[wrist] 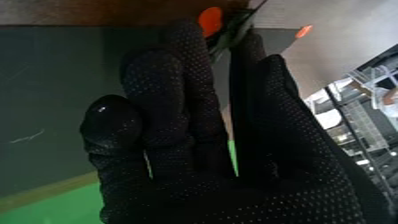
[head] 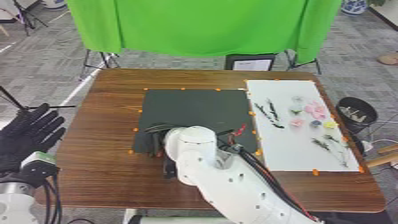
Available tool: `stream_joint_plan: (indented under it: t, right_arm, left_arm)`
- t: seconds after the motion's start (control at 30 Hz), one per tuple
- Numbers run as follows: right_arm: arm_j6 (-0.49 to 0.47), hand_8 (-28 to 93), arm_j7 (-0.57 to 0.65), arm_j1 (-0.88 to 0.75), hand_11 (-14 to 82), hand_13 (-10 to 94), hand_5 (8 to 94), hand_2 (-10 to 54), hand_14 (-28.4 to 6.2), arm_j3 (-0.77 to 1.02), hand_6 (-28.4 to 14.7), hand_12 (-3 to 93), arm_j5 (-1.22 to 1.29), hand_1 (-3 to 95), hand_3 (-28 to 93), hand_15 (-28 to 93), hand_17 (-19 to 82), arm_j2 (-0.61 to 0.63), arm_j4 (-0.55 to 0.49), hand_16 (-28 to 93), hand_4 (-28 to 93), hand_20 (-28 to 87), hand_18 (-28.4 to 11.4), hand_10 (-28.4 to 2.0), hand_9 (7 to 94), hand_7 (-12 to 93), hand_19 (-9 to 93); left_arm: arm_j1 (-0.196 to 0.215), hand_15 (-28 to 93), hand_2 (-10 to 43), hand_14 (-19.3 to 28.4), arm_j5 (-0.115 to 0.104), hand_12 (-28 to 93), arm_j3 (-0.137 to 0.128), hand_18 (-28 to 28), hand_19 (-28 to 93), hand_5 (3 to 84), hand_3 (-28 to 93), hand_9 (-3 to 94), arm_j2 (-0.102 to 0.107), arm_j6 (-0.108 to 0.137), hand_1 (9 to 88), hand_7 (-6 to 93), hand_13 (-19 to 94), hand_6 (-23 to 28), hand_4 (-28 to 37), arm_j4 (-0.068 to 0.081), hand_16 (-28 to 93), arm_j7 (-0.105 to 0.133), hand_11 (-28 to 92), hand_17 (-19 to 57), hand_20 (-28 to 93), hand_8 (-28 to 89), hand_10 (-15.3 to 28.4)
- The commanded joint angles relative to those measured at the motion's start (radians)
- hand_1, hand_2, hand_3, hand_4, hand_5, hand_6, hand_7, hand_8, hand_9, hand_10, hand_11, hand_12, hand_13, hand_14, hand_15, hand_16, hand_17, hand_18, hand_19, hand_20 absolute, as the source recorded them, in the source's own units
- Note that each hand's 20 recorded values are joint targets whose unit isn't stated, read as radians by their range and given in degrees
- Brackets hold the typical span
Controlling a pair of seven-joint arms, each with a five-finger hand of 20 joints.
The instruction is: Arrange flowers
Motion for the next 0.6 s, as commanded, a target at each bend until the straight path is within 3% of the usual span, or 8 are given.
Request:
stream_joint_plan:
  t: [0.03, 0.27, 0.4, 0.6]
  right_arm:
    - [-0.01, -11, 0.033, -0.007, 31.7, 74, 65.2, 28.1, -15.1, -0.005, -4.2, 27.3, 0.022, 19.0, 82, 61, 48, 0.034, 0.012, 34, -8, 37, -22.9, -19.0, 75.3, 16, 93]
    - [0.023, -11, 0.005, -0.02, 31.4, 74, 63.7, 27.5, -15.1, 0.014, -3.9, 27.3, 0.053, 19.2, 81, 61, 48, 0.039, -0.012, 34, -8, 36, -22.8, -18.8, 75.2, 15, 93]
    - [0.005, -11, -0.006, -0.037, 31.8, 74, 63.7, 26.4, -15.2, 0.098, -3.3, 27.5, 0.193, 19.9, 82, 61, 47, 0.036, -0.081, 34, -8, 36, -22.7, -18.9, 74.9, 15, 93]
    - [0.074, -11, -0.062, -0.042, 32.5, 73, 59.5, 23.7, -15.5, 0.207, -2.2, 28.0, 0.248, 20.5, 82, 61, 45, 0.062, -0.201, 35, -9, 34, -23.4, -18.9, 74.3, 12, 93]
  left_arm:
    - [0.025, 33, 10.2, 16.8, -0.025, 13, -0.007, 15.7, 36, 40.7, 75, 32.9, -0.008, -0.007, 26.7, 12.2, 21, 10.6, -25.4, -0.003, -5, 0.019, 19, -7.8, 8, -8, 17.3]
    - [0.018, 34, 10.3, 16.9, -0.02, 13, -0.001, 15.7, 36, 40.7, 75, 33.0, -0.015, -0.012, 26.7, 12.2, 21, 10.5, -25.3, 0.0, -5, 0.013, 19, -7.8, 8, -8, 17.2]
    - [0.027, 33, 10.2, 16.9, -0.025, 13, -0.007, 15.7, 36, 40.7, 75, 33.0, -0.024, -0.016, 26.7, 12.2, 21, 10.5, -25.2, 0.001, -5, 0.021, 19, -7.8, 8, -8, 17.2]
    - [0.035, 33, 10.2, 16.8, -0.019, 13, -0.017, 15.7, 36, 40.6, 75, 33.0, -0.04, -0.024, 26.6, 12.2, 21, 10.4, -25.3, 0.001, -5, 0.013, 19, -7.7, 8, -8, 17.1]
